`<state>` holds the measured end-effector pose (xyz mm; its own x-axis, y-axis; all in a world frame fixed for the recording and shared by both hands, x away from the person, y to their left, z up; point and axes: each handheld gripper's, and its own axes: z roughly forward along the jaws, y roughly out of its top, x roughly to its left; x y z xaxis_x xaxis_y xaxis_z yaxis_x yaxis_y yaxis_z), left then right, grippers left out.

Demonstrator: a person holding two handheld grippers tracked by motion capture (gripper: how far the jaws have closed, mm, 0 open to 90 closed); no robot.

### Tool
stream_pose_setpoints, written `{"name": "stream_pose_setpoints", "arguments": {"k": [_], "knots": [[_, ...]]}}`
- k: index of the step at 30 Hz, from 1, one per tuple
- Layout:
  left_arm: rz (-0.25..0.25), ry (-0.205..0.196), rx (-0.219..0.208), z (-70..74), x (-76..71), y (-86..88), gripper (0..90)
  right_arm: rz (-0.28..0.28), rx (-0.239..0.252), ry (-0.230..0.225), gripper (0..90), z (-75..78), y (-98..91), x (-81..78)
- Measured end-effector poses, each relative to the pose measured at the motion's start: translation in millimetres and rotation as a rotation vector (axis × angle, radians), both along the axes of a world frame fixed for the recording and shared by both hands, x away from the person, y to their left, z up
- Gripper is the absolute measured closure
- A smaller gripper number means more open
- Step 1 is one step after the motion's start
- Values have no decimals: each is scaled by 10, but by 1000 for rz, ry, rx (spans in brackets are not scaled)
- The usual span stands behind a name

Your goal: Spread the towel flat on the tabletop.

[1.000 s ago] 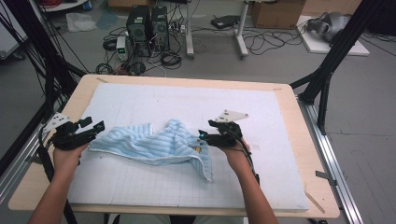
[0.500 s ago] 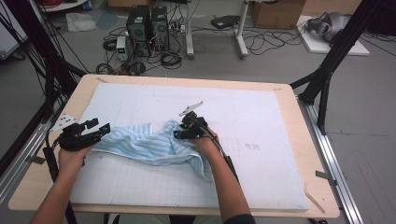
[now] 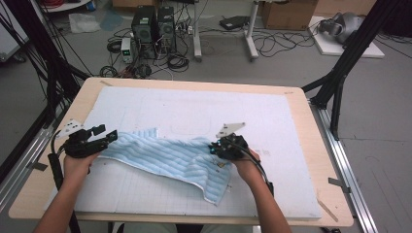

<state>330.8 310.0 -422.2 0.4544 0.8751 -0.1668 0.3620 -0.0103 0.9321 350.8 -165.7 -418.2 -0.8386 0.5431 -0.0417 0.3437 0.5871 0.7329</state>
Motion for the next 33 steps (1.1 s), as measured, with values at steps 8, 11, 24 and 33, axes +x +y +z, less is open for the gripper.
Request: {"name": "stream_pose_setpoints", "arguments": {"k": [8, 11, 24, 33], "knots": [[-7, -5, -7, -4, 4, -24, 370, 17, -15, 22, 829, -33, -336, -363], [-10, -7, -9, -3, 3, -25, 369, 15, -20, 24, 825, -20, -377, -391], [-32, -18, -15, -19, 22, -55, 368, -21, 206, -69, 432, 429, 18, 67], [-40, -45, -9, -29, 12, -78, 342, -19, 128, 15, 250, 189, 768, 652]]}}
